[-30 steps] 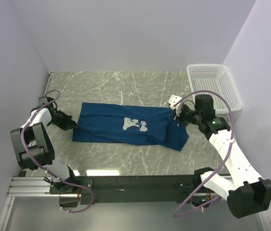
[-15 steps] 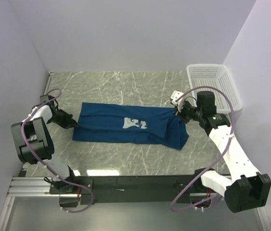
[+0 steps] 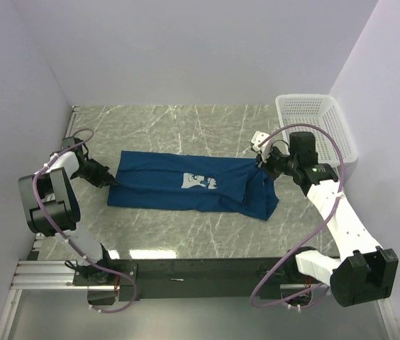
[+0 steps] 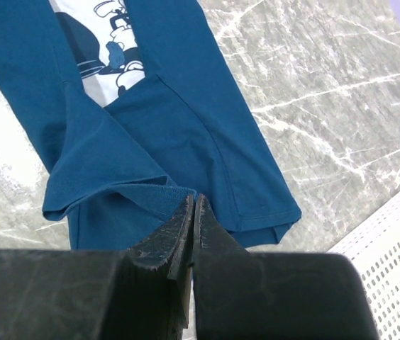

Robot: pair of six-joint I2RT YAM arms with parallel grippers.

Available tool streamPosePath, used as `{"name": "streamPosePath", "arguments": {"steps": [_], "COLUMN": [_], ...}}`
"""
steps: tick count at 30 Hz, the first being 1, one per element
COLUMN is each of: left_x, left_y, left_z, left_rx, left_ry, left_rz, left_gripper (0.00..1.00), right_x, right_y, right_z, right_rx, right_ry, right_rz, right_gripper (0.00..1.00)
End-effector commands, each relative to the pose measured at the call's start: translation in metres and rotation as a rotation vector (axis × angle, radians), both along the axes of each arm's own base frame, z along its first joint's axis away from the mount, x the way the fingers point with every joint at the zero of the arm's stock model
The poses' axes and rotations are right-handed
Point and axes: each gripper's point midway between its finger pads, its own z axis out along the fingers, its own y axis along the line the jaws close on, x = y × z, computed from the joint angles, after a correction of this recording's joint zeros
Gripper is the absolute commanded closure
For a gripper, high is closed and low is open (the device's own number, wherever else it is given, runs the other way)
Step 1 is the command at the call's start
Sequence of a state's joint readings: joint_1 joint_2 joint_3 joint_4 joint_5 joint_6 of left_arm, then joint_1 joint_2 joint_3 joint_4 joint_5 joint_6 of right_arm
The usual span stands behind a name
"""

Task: Fold and stack the t-shirts
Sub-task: Fold the tshirt

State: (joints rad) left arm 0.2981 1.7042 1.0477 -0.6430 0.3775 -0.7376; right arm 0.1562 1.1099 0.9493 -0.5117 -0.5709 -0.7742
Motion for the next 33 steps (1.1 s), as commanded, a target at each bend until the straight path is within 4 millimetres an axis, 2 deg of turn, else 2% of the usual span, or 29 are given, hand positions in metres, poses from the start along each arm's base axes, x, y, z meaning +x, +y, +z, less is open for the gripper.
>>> {"name": "streamPosePath", "arguments": {"steps": [1, 4, 5, 6, 8, 12, 16, 17, 18, 26, 28, 33], "left_x": [0.016, 0.027, 0.029, 0.033, 0.042, 0.048, 0.038, 0.031, 0.026, -0.018, -0.024, -0.034], "left_y": [0.003, -0.002, -0.004, -0.003, -0.002, 0.001, 0.002, 0.001, -0.001, -0.018, -0.022, -0.029], "left_z": [0.01, 0.025, 0.03, 0.045, 0.065, 0.121, 0.152, 0.147, 0.155, 0.134, 0.131, 0.128], "left_rx": [0.022, 0.001, -0.001, 0.017, 0.041, 0.114, 0.194, 0.194, 0.204, 0.174, 0.164, 0.14], "left_ry": [-0.067, -0.172, -0.2, -0.257, -0.343, -0.524, -0.636, -0.634, -0.664, -0.631, -0.625, -0.63], "left_rz": [-0.041, -0.089, -0.097, -0.1, -0.112, -0.144, -0.155, -0.152, -0.155, -0.195, -0.205, -0.219], "left_gripper": [0.99, 0.88, 0.78, 0.74, 0.53, 0.46, 0.4, 0.37, 0.36, 0.35, 0.35, 0.35], "right_x": [0.015, 0.018, 0.019, 0.02, 0.024, 0.033, 0.044, 0.048, 0.05, 0.061, 0.063, 0.071], "right_y": [0.003, 0.003, 0.003, 0.003, 0.003, 0.006, 0.006, 0.007, 0.008, 0.012, 0.013, 0.018], "right_z": [0.027, 0.024, 0.023, 0.023, 0.021, 0.019, 0.019, 0.019, 0.019, 0.012, 0.006, 0.006], "right_rx": [0.028, 0.025, 0.024, 0.024, 0.023, 0.021, 0.01, 0.007, 0.003, -0.028, -0.032, -0.032], "right_ry": [-0.073, -0.063, -0.059, -0.056, -0.049, -0.031, -0.011, -0.008, -0.002, 0.036, 0.061, 0.082], "right_rz": [0.003, -0.002, -0.002, -0.002, -0.001, 0.005, 0.006, 0.014, 0.017, 0.079, 0.087, 0.118], "right_gripper": [1.0, 1.0, 1.0, 1.0, 1.0, 1.0, 1.0, 1.0, 1.0, 1.0, 1.0, 1.0]}}
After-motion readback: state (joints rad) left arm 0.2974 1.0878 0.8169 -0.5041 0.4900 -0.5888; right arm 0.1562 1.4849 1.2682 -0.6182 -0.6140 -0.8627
